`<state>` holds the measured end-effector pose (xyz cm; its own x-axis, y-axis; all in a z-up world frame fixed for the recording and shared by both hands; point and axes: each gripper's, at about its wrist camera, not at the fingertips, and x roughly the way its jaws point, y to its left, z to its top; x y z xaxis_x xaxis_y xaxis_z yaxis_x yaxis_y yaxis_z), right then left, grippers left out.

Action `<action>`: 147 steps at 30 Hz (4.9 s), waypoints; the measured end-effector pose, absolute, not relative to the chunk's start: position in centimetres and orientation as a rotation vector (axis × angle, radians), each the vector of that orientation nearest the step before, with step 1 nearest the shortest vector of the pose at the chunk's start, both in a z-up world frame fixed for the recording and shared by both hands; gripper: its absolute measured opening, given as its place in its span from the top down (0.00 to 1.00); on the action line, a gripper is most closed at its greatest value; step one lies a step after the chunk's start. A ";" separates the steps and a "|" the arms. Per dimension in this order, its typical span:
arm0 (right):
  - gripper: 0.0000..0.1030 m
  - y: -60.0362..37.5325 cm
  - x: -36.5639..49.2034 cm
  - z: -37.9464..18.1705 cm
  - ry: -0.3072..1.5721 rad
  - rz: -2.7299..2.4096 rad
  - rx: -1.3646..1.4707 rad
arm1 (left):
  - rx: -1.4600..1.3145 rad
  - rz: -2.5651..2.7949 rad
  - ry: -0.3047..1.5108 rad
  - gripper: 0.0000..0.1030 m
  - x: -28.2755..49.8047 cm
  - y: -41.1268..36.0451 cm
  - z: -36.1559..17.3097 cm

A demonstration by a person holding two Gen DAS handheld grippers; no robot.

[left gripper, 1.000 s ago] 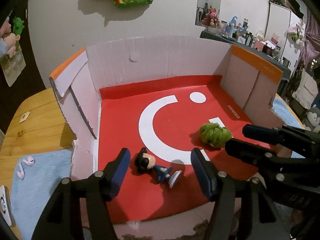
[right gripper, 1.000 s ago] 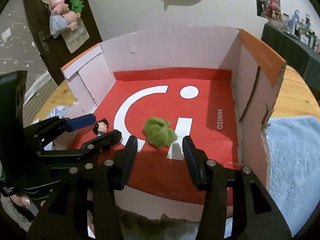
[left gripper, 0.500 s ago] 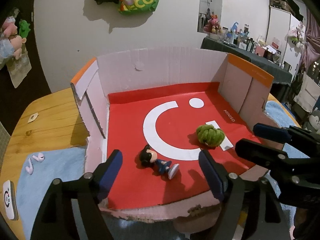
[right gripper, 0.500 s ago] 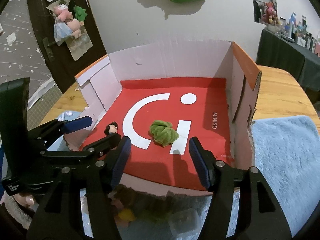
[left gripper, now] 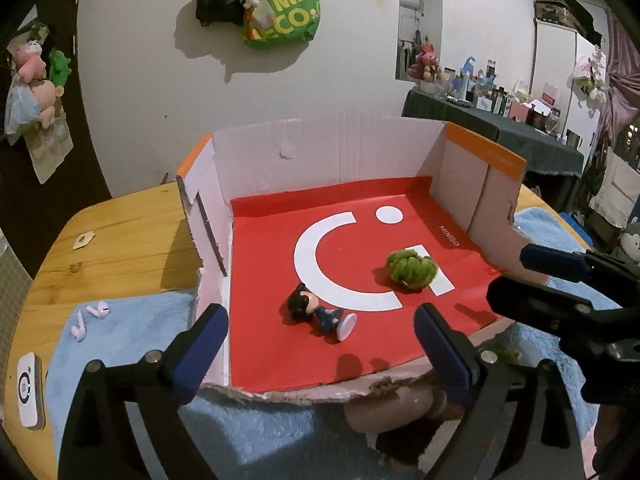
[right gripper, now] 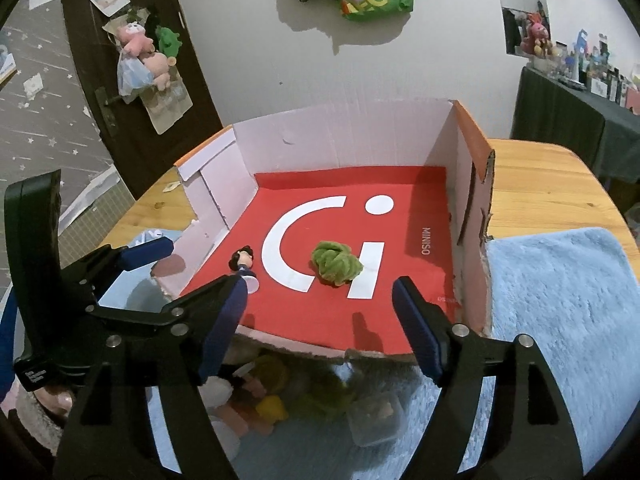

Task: Organize objects
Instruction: 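Withdraw both grippers from the box back toward the remaining items, then grasp the black-and-white fluffy figure with the left gripper while the right grasps the clear container, then lift the figure and clear container and carry both into the box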

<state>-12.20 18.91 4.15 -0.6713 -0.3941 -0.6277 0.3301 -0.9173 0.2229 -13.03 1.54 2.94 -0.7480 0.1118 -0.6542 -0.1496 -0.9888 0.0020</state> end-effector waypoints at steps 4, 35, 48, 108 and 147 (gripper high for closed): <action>0.26 19.1 -11.7 4.4 -0.130 -2.555 0.979 | -1.042 2.816 0.069 0.00 -12.4 1.5 3.1; 0.17 20.8 -7.4 4.3 -0.212 -2.543 0.931 | -1.089 2.779 -0.025 0.00 -8.2 1.5 2.0; 0.17 21.3 -6.3 3.8 -0.231 -2.537 0.940 | -1.096 2.765 -0.016 0.00 -6.7 2.1 1.5; 0.52 21.7 -7.5 -1.8 -0.043 -2.590 1.134 | -1.179 2.683 -0.163 0.43 -5.9 1.3 -1.1; 0.68 20.4 -5.5 -0.6 -0.031 -2.554 1.082 | -1.199 2.676 -0.204 0.78 -4.7 -0.8 -2.2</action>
<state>-5.51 20.40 -0.58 -0.6392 -0.3390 -0.6903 0.3223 -0.9331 0.1597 -4.74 -0.84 -2.22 -0.6505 0.2389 -0.7210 -0.1266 -0.9701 -0.2071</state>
